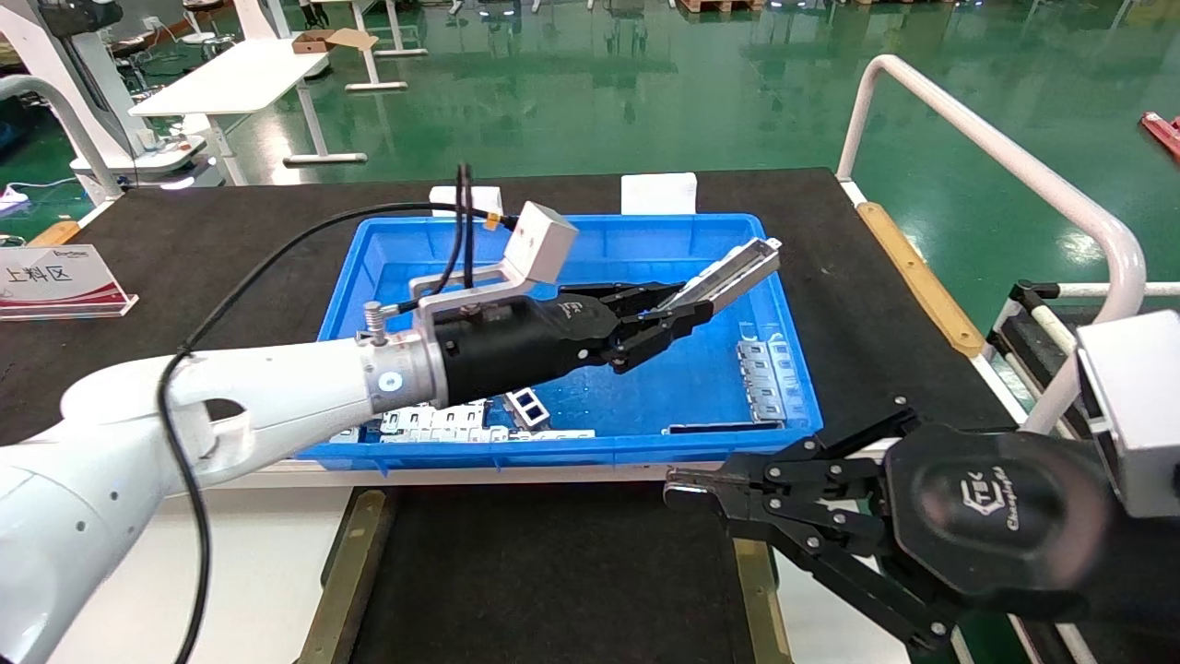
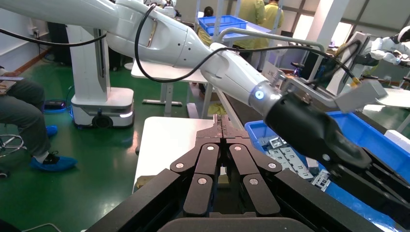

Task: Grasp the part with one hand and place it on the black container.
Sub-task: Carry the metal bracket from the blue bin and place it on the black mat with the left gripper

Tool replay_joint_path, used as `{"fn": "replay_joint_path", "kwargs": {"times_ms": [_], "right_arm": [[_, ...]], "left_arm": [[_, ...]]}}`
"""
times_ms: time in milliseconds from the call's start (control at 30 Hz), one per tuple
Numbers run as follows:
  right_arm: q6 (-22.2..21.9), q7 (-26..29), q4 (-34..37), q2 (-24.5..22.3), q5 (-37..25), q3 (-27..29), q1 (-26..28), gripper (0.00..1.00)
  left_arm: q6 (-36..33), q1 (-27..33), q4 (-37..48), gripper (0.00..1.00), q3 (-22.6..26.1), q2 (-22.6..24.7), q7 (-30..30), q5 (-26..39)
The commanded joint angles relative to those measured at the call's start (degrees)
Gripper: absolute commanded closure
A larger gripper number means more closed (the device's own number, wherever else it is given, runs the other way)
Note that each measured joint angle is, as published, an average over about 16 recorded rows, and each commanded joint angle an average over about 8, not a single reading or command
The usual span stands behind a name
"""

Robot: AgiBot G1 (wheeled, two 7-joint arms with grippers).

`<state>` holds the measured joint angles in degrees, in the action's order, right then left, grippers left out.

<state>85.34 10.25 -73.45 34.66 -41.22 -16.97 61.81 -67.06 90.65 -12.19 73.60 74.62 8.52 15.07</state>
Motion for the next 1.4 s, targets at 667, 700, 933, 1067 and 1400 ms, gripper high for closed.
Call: {"fn": "replay_joint_path", "kwargs": {"times_ms": [667,700,933,1067,1400], "right_arm": [[-0.03,-0.03,0.00,-0.03,0.05,-0.07,0.01,1.00],[-0.03,-0.03,0.00,-0.03,0.05,-0.07,0.02,1.00],[-0.04,-0.05,0.00,-0.04,0.06,-0.09,0.02,1.00],[-0.04,-0.05,0.00,-0.04,0.07,-0.10,0.02,1.00],[-0.06,-0.07,0.00,-0.06,0.09,-0.13,0.03,1.00]], "left_arm": [[-23.42,-8.09,-7.54,1.00,3.58,-11.52,0.13,2.32],[-23.19,-8.95,-7.78,1.00,3.83,-12.07,0.39,2.49],[-20.91,-16.11,-6.34,1.00,4.66,-13.99,2.47,2.51],[-18.77,-20.59,-5.26,1.00,4.23,-14.12,3.16,1.18],[-10.43,-31.60,-4.29,1.00,0.65,-12.82,4.02,-5.78]]}}
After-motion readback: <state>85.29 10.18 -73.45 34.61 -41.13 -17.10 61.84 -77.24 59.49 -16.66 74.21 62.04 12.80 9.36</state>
